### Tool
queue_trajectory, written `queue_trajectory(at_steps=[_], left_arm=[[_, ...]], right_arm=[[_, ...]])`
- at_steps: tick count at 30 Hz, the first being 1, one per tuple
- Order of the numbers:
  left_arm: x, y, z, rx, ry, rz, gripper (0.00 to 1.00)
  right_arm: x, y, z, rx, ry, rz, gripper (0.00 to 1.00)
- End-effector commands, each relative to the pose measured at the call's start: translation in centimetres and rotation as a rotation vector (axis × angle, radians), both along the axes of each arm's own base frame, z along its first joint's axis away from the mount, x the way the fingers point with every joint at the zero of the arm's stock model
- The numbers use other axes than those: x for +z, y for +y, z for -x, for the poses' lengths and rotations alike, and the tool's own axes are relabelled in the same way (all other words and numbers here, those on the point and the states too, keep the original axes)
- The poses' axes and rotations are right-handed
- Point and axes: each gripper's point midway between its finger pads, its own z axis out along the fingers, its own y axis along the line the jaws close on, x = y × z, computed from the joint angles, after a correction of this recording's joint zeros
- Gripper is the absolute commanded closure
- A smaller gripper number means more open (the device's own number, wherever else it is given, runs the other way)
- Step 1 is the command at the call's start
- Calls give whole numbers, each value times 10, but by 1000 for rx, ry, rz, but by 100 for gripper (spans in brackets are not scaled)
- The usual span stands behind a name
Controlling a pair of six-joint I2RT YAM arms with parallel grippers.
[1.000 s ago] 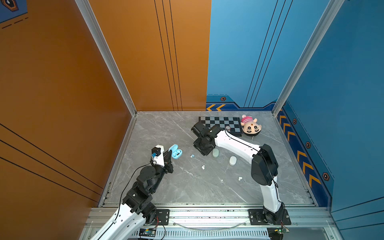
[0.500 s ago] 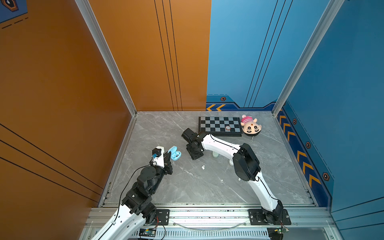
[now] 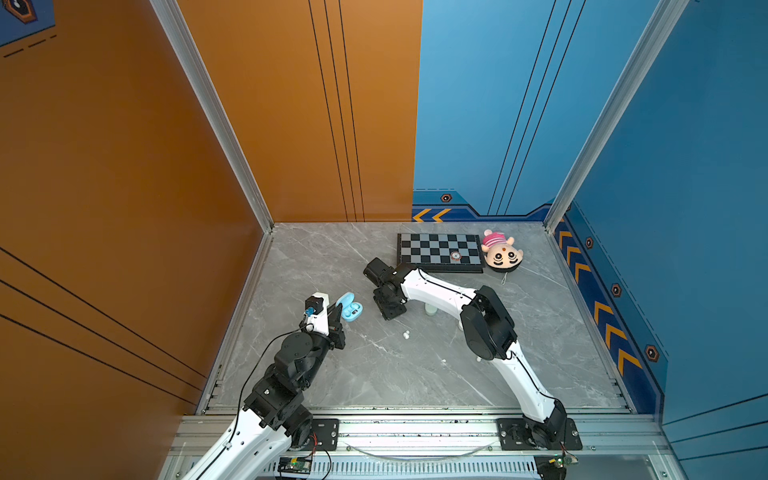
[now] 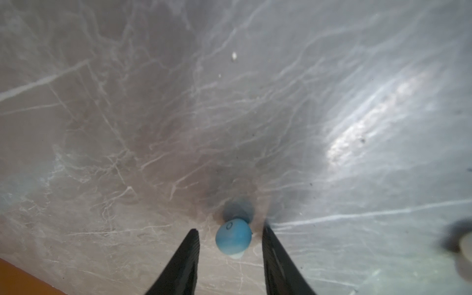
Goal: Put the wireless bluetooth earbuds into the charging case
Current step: 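Move the right gripper toward the remaining light blue earbud on the table, then lower the right gripper onto the light blue earbud and close on it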
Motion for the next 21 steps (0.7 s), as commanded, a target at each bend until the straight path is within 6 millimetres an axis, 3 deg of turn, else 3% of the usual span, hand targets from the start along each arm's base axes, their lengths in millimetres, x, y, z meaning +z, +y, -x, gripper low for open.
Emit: queue_trajectory(at_steps=[1,21], left_arm=[[-5,2,-1,3,5,-23,100],[-6,4,0,11,4,-32,100]], right_arm=[[-15,-3,-8,18,-3,22,58],[-42,-25,9,97,48,101,70]])
